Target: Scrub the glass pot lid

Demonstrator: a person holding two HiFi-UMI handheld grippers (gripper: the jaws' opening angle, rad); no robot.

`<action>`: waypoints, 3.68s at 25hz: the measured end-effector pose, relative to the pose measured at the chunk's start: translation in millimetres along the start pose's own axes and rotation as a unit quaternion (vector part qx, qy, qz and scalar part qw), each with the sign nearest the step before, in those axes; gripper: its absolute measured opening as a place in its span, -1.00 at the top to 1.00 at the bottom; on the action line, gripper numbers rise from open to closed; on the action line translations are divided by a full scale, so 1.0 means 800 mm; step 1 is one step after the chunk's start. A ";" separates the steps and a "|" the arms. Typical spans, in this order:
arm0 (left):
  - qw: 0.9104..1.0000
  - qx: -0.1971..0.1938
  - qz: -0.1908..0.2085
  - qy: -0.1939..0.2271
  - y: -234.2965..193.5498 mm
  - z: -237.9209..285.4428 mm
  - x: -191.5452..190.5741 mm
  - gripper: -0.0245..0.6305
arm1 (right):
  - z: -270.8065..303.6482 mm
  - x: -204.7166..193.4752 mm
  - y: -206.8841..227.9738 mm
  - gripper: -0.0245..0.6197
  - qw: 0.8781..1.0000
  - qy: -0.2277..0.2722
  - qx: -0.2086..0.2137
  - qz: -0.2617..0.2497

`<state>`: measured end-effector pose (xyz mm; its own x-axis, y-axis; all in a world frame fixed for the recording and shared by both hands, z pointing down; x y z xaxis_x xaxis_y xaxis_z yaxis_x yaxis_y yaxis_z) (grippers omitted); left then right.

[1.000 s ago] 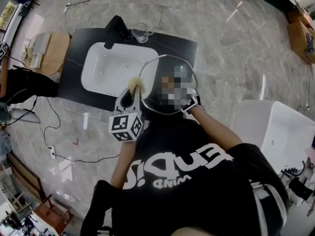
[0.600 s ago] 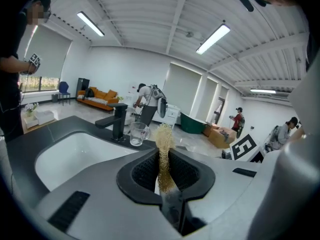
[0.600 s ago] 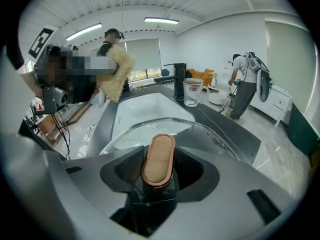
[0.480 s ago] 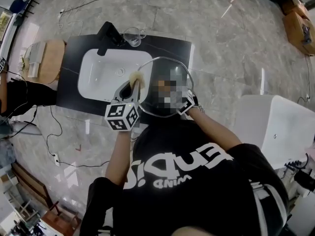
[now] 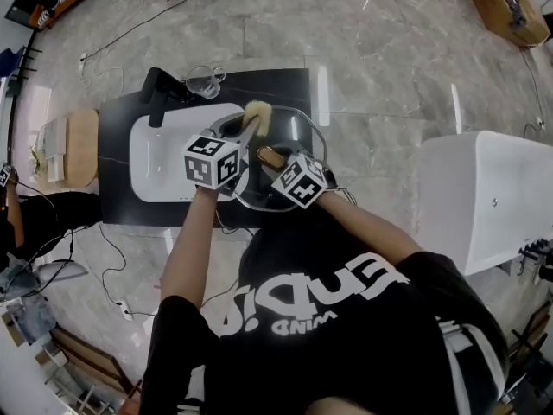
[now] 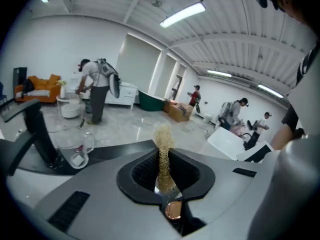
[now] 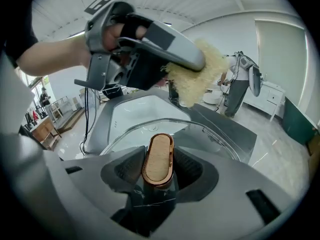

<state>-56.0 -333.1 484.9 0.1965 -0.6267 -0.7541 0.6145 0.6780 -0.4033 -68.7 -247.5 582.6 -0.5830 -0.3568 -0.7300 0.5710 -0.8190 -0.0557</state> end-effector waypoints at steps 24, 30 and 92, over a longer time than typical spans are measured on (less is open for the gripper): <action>0.839 -0.289 0.114 -0.447 0.094 0.152 -0.135 0.77 | -0.002 -0.005 0.005 0.38 0.997 0.024 -0.029 0.063; 0.826 -0.286 0.127 -0.470 0.091 0.154 -0.146 0.77 | -0.004 -0.007 0.004 0.38 0.997 0.023 -0.026 0.068; 0.966 -0.005 -0.095 -0.241 -0.076 0.009 -0.154 0.74 | 0.002 -0.012 0.000 0.38 0.999 -0.005 0.025 0.042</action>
<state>-112.2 -299.9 606.3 0.4151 -0.8446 -0.3381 0.6679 0.5353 -0.5171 -64.3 -245.1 590.6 -0.5398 -0.4301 -0.7237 0.5894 -0.8069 0.0399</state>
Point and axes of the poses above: the fingertips, and each gripper's own axes: z forward along the fingers, y to its right, x out of its top, the point moved 1 cm from there along -z, backward along the fingers, and after that the axes turned 10 degrees about -z, right-handed, at the moved point
